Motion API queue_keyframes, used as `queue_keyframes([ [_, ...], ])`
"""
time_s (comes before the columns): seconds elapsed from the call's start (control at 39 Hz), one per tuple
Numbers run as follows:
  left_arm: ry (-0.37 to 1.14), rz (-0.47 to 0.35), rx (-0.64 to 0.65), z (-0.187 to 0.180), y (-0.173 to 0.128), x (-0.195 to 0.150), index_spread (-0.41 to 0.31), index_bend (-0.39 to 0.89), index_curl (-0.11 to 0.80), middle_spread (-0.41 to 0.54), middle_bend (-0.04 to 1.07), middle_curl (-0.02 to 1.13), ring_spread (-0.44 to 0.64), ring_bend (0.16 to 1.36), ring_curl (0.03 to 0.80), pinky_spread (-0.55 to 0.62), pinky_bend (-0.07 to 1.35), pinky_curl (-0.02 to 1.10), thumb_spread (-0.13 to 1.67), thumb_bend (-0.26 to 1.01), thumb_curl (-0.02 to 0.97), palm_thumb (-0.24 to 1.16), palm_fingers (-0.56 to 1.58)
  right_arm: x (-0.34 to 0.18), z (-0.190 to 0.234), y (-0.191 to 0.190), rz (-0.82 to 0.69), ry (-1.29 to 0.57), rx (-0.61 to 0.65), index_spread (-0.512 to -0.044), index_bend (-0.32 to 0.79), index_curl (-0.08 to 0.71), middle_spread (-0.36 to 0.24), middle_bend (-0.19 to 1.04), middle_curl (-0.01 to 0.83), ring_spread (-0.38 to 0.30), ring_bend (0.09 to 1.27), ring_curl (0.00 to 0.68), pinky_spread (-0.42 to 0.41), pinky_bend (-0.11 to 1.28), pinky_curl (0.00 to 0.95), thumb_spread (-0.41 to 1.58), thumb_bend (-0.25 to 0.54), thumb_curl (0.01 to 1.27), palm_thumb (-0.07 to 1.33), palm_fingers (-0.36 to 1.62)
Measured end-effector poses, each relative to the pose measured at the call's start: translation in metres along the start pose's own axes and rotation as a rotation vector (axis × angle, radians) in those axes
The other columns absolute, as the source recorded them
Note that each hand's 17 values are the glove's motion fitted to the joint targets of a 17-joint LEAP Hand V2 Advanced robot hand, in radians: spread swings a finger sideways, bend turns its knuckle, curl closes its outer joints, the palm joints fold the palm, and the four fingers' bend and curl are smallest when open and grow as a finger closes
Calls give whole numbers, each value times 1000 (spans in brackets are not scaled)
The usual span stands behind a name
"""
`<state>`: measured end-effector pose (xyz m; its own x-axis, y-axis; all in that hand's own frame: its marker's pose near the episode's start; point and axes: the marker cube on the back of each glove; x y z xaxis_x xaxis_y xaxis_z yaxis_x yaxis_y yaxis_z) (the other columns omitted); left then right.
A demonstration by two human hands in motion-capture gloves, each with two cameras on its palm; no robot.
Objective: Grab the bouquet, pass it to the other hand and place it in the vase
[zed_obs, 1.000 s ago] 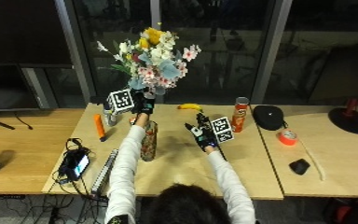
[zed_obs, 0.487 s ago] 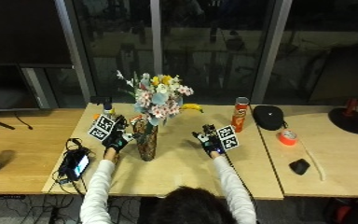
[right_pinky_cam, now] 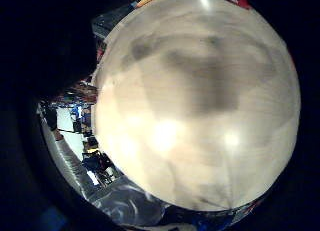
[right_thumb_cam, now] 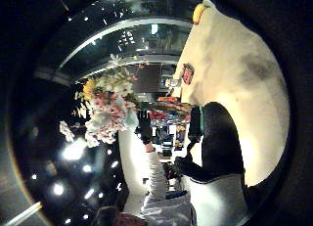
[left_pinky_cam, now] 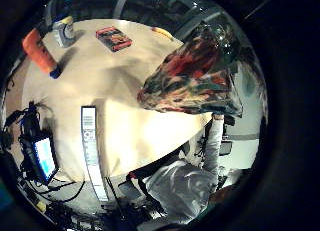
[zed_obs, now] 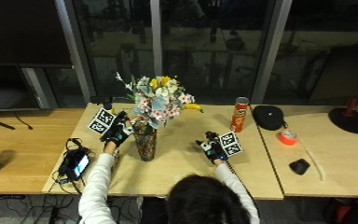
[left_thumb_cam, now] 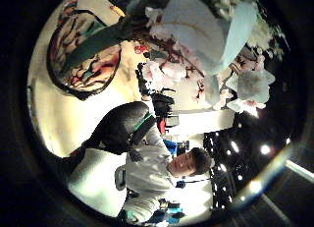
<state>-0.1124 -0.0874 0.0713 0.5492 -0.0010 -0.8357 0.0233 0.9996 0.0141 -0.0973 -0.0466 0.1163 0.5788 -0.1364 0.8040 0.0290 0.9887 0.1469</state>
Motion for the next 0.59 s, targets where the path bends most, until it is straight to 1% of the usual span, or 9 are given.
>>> queue_keyframes([
  [0.13,-18,-26,8,-11,-1,-8,99,110,201,416,153,235,526,389,241,535,194,291,849,-35,378,293,-187,9,16,-1,-40,-7,-22,-323,177,300,47,224,350,150,293,258,279,341,317,1171,-9,465,749,195],
  [0.21,-36,-57,1,-15,-1,-10,109,112,198,420,156,231,531,382,239,534,189,288,850,-33,375,299,-181,15,23,1,-50,-37,-16,-317,175,305,47,214,348,150,289,259,279,330,318,1173,-12,467,753,209],
  [0.33,-64,-93,-22,-14,-4,-14,122,128,200,423,151,222,542,371,234,533,183,283,857,-34,368,303,-170,24,25,-2,-117,-85,87,-308,172,310,39,221,352,137,282,258,278,298,312,1180,-11,471,763,257],
  [0.38,-67,-82,-21,-12,-5,-14,126,131,202,424,151,219,545,367,233,533,182,281,857,-34,365,304,-168,28,26,-5,-150,-88,113,-306,170,313,34,223,354,127,279,258,270,295,313,1184,-9,473,769,285],
  [0.44,-61,-38,-16,-10,-5,-11,128,136,205,424,153,215,547,362,231,530,179,279,858,-34,363,305,-163,34,28,-8,-167,-80,129,-303,168,314,32,221,355,122,284,262,268,283,312,1189,-8,477,777,297],
  [0.51,-65,35,2,-9,3,0,131,132,206,431,156,213,550,362,232,528,178,276,859,-32,358,310,-158,44,35,-7,-107,-72,130,-295,169,319,30,219,356,116,279,264,265,270,314,1193,-9,478,783,306],
  [0.59,-71,26,12,-11,8,-2,133,130,206,434,156,211,552,364,233,526,177,273,859,-33,355,312,-156,57,44,-6,-74,-28,145,-289,167,321,28,223,359,106,277,267,265,261,313,1201,-11,480,784,334],
])
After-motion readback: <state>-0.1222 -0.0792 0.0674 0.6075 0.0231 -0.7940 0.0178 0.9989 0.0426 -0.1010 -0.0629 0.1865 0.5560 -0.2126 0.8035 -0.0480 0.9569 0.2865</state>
